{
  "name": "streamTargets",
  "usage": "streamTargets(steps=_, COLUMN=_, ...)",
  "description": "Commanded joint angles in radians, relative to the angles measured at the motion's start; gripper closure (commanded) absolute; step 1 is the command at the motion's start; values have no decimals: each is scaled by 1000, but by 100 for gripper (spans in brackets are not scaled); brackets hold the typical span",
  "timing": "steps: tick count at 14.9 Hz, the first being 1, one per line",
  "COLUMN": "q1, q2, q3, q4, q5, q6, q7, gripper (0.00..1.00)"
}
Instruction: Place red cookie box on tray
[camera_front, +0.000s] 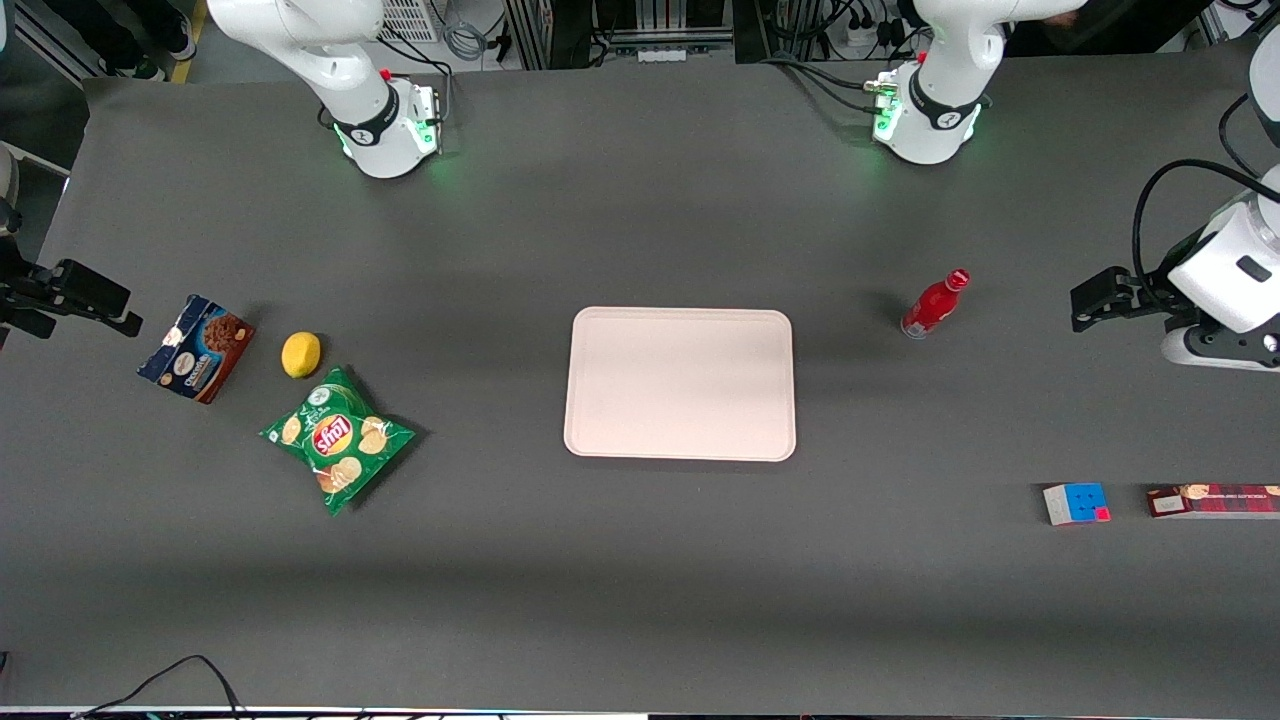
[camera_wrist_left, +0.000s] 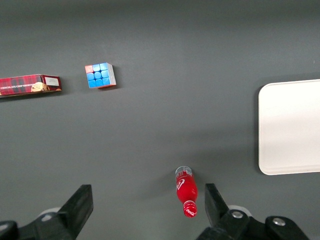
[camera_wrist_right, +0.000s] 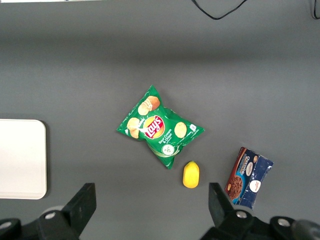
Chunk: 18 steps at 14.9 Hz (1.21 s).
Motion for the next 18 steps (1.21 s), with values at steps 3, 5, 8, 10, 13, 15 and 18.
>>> streamTargets(steps=3, q1=-7, q2=-9, q3=2, q4=-4, q5=13, q6=-9, q7=4, gripper=0)
streamTargets(steps=5, q1=-7, q2=-9, q3=2, q4=-4, q5=13, q6=-9, q7=4, gripper=0)
streamTargets(steps=8, q1=-7, q2=-9, q3=2, q4=-4, q5=13, q6=-11, q7=4, gripper=0)
streamTargets(steps=10, q1=-7, q2=-9, q3=0, q4=-4, q5=13, q6=-11, q7=6, gripper=0)
streamTargets(steps=13, q1=-7, q2=-10, q3=-1, q4=0, q5=13, q6=-21, q7=6, gripper=0)
streamTargets(steps=15, q1=-7, q2=-10, q3=-3, q4=2, q5=13, q6=-23, q7=6, gripper=0)
streamTargets(steps=18, q1=-7, q2=-9, q3=-3, q4=5, q5=13, q6=-22, q7=6, gripper=0)
